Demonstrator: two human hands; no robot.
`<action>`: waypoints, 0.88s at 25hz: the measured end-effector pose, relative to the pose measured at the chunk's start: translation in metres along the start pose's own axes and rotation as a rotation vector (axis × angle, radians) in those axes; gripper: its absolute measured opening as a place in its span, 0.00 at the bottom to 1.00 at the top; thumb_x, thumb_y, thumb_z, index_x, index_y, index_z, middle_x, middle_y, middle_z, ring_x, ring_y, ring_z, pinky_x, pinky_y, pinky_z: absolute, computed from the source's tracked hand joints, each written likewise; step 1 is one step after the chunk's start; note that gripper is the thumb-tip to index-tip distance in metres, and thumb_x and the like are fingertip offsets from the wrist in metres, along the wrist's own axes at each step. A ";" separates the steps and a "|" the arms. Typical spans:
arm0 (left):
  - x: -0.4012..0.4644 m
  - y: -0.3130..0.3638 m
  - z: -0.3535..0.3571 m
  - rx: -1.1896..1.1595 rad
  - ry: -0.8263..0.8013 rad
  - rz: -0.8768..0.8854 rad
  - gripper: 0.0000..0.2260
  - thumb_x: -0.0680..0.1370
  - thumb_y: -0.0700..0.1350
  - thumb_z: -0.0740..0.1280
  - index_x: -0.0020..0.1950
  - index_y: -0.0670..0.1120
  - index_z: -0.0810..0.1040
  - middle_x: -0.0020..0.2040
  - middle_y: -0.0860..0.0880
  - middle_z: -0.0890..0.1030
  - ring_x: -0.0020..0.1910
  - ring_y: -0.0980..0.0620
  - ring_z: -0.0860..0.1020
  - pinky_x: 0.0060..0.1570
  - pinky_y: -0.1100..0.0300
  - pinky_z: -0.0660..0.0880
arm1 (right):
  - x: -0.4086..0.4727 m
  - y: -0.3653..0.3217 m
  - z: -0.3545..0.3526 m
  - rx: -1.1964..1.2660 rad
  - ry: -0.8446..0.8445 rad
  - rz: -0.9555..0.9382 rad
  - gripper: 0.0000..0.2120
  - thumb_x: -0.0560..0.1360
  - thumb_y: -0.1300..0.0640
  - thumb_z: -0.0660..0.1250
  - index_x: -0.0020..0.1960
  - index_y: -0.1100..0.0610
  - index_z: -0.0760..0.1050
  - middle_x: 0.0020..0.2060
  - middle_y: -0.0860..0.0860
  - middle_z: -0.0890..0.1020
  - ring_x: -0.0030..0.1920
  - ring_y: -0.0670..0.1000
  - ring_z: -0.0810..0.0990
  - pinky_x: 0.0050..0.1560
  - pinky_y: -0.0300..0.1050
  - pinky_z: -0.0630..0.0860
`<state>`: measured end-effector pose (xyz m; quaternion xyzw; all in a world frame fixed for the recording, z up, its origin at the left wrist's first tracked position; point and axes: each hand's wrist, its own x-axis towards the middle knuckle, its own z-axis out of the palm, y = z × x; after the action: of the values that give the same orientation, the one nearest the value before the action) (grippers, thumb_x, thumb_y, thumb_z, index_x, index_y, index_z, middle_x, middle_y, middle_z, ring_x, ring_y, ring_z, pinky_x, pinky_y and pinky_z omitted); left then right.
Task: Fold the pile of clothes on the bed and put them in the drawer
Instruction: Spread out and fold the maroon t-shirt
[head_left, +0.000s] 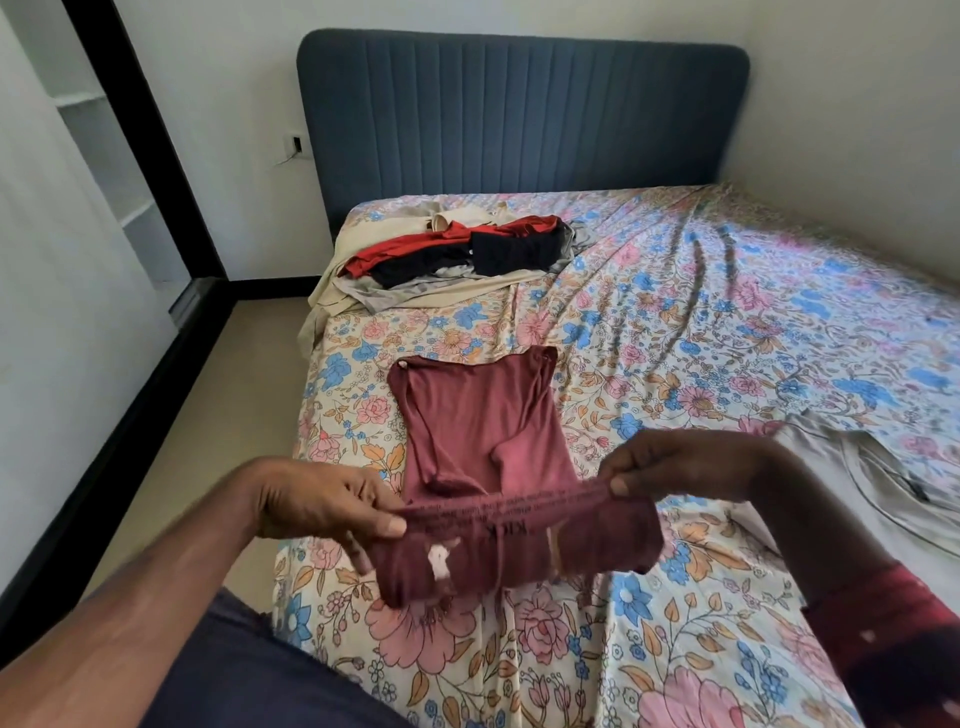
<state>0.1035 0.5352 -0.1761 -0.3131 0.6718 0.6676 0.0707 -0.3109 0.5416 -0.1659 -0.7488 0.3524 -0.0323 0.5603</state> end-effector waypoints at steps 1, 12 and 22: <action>0.003 0.000 -0.011 -0.013 0.073 0.003 0.11 0.83 0.47 0.67 0.59 0.44 0.85 0.51 0.44 0.84 0.50 0.48 0.80 0.58 0.47 0.76 | 0.007 0.003 -0.008 0.008 0.075 0.002 0.11 0.84 0.53 0.64 0.52 0.59 0.82 0.45 0.54 0.84 0.48 0.55 0.81 0.55 0.55 0.78; 0.112 0.003 -0.173 -0.097 1.079 0.005 0.03 0.81 0.38 0.69 0.49 0.42 0.82 0.38 0.47 0.80 0.36 0.51 0.76 0.31 0.64 0.72 | 0.157 0.043 -0.137 -0.184 0.857 0.117 0.08 0.83 0.61 0.64 0.53 0.54 0.82 0.49 0.54 0.85 0.53 0.56 0.83 0.56 0.54 0.80; 0.191 -0.043 -0.228 0.342 1.434 -0.435 0.12 0.76 0.54 0.74 0.51 0.47 0.79 0.56 0.44 0.80 0.57 0.41 0.77 0.53 0.46 0.77 | 0.244 0.103 -0.157 -0.455 1.051 0.529 0.16 0.80 0.51 0.69 0.61 0.61 0.76 0.61 0.62 0.76 0.62 0.63 0.75 0.60 0.55 0.75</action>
<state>0.0479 0.2620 -0.2876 -0.7792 0.5704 0.1593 -0.2051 -0.2484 0.2625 -0.2814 -0.6209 0.7520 -0.1805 0.1279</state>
